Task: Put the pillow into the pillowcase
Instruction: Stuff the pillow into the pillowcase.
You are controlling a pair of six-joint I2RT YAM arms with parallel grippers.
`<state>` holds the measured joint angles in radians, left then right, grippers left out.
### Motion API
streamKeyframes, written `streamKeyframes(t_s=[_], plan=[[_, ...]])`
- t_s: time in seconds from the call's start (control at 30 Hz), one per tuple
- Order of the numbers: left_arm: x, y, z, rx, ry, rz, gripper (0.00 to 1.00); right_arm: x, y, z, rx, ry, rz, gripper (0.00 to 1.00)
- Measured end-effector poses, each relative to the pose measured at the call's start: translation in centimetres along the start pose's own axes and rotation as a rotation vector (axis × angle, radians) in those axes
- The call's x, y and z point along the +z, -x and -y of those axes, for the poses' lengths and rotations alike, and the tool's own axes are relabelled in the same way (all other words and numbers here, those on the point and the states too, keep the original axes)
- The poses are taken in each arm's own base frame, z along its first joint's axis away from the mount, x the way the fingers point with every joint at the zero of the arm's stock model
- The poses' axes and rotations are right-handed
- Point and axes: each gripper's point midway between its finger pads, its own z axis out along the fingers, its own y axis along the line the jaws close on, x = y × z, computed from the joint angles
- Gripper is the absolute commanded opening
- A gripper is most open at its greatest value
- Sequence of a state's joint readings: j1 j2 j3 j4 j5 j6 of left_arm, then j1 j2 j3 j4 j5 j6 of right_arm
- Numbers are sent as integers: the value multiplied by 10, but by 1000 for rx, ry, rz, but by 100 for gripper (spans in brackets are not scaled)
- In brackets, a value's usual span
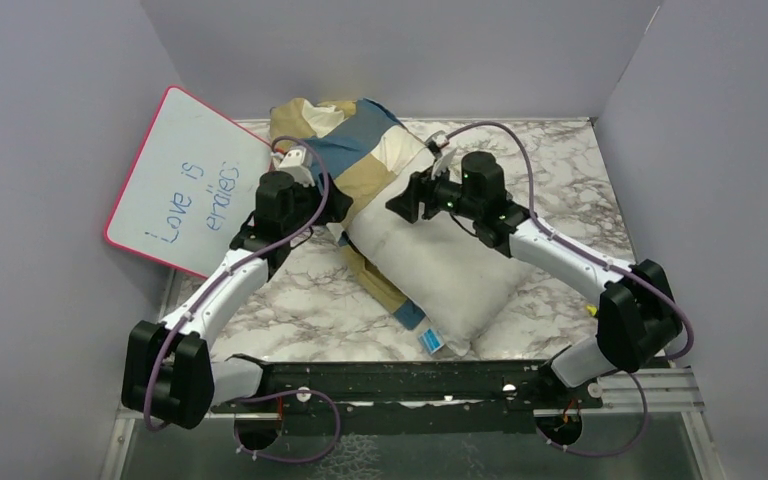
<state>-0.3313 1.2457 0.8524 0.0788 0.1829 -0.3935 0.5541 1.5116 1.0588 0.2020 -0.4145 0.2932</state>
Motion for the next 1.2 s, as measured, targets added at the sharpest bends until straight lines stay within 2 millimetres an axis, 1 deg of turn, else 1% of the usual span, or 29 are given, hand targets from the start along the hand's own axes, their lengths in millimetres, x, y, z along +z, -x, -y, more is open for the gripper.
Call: streamKeyframes(t_s=[0.1,0.17,0.2,0.23,0.27,0.37,0.43,0.5,0.57,0.6,0.67,0.7,0.73,0.9,0.93,1.0,1.07,1.13,1.2], plan=[[-13,-22,-24,-103,36,-28,65,8,-5,-23,-135,14,-18,69],[-19,-33,-34,-162,51,-37,65,14,-7,-32,-226,10,-26,72],[-21,-37,-38,-196,52,-30,65,15,-3,-31,-272,-4,-19,74],[-24,-42,-41,-227,54,-29,65,22,-8,-39,-315,6,-32,77],[-25,-47,-43,-249,53,-30,65,27,-9,-40,-352,3,-36,80],[-26,-63,-46,-307,51,-43,65,45,-18,-34,-449,-21,-67,82],[-26,-70,-47,-328,51,-47,66,58,-33,-24,-504,-46,-108,82],[-26,-76,-48,-345,49,-49,66,70,-54,-5,-546,-101,-164,79],[-24,-82,-50,-363,45,-55,67,78,-74,15,-574,-159,-211,74],[-22,-85,-50,-370,43,-58,68,82,-80,21,-589,-181,-219,70],[-18,-93,-52,-383,35,-69,69,87,-82,27,-612,-216,-209,63],[-16,-98,-53,-390,30,-79,69,89,-81,28,-617,-230,-198,57],[-13,-103,-54,-397,29,-91,69,90,-79,29,-620,-243,-186,50],[-2,-121,-56,-411,9,-139,71,92,-73,31,-581,-265,-123,2],[-1,-123,-57,-412,8,-144,71,92,-72,31,-558,-268,-109,1],[2,-125,-57,-411,5,-147,71,93,-71,32,-521,-267,-87,0],[4,-125,-55,-404,-5,-143,68,93,-69,33,-475,-263,-65,0],[8,-126,-51,-395,-20,-140,61,92,-68,34,-428,-252,-42,0],[11,-132,-48,-392,-28,-152,45,91,-67,34,-376,-236,-21,0]])
